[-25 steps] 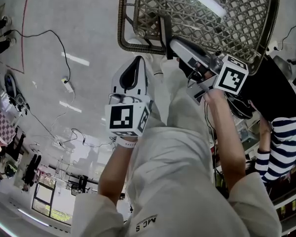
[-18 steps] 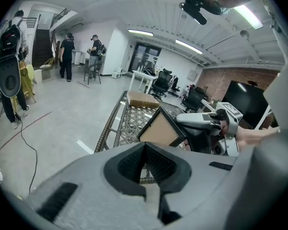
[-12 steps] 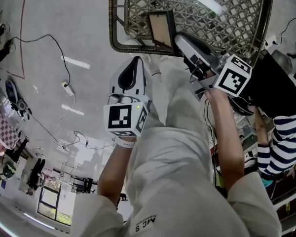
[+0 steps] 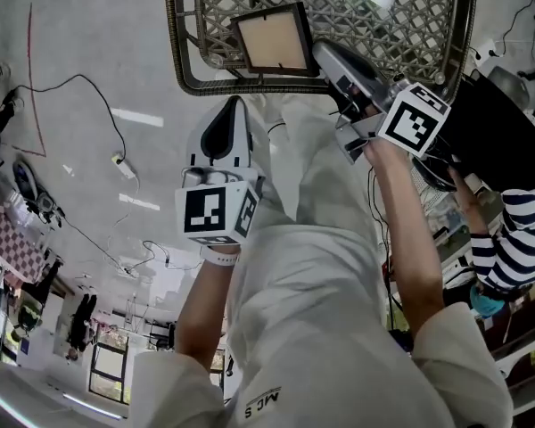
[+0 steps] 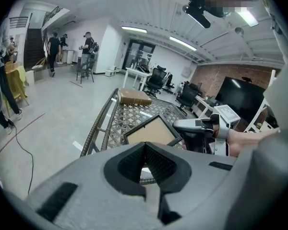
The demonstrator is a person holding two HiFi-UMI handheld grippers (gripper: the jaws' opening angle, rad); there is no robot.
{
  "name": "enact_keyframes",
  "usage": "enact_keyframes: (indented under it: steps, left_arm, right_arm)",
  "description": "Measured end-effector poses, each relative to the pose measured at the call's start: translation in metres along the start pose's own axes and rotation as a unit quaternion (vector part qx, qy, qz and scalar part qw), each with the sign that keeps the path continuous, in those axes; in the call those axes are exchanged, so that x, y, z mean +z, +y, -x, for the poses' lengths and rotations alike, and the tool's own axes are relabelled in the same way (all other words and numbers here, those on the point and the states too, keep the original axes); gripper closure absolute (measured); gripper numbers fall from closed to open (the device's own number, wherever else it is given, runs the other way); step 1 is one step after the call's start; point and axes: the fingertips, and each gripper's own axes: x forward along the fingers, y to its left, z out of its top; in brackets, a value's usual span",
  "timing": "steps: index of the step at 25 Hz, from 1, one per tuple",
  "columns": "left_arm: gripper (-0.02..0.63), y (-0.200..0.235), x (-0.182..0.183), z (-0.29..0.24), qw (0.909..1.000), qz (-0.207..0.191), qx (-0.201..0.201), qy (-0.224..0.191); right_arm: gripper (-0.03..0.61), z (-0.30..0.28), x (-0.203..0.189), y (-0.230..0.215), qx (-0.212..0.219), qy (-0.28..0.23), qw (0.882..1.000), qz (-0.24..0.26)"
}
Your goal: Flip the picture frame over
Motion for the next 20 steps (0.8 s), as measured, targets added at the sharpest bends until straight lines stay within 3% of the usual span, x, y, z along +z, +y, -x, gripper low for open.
enact_keyframes:
  steps: [12,16,20]
  left_arm:
    - [0.589,-0.033,-0.005,-0.016,0.9993,-0.022,-0.026,0.012]
    - [0.589,-0.041,-0.007,-0.017,0.9990,-0.028,-0.031,0.014]
    - [0.589,-0.048,-0.004,-0.016,0.9986,-0.036,-0.037,0.009]
  right_arm:
    - [0.548,0.015,0.002,-0.034,-0.033,-0.023,0.999,-0.014]
    - [0.548,0.024,0.000,-0.034,-0.051,-0.028,0.998,0.010]
    - [0.546,0.035,-0.004,-0.033,-0.086,-0.022,0.993,0.073]
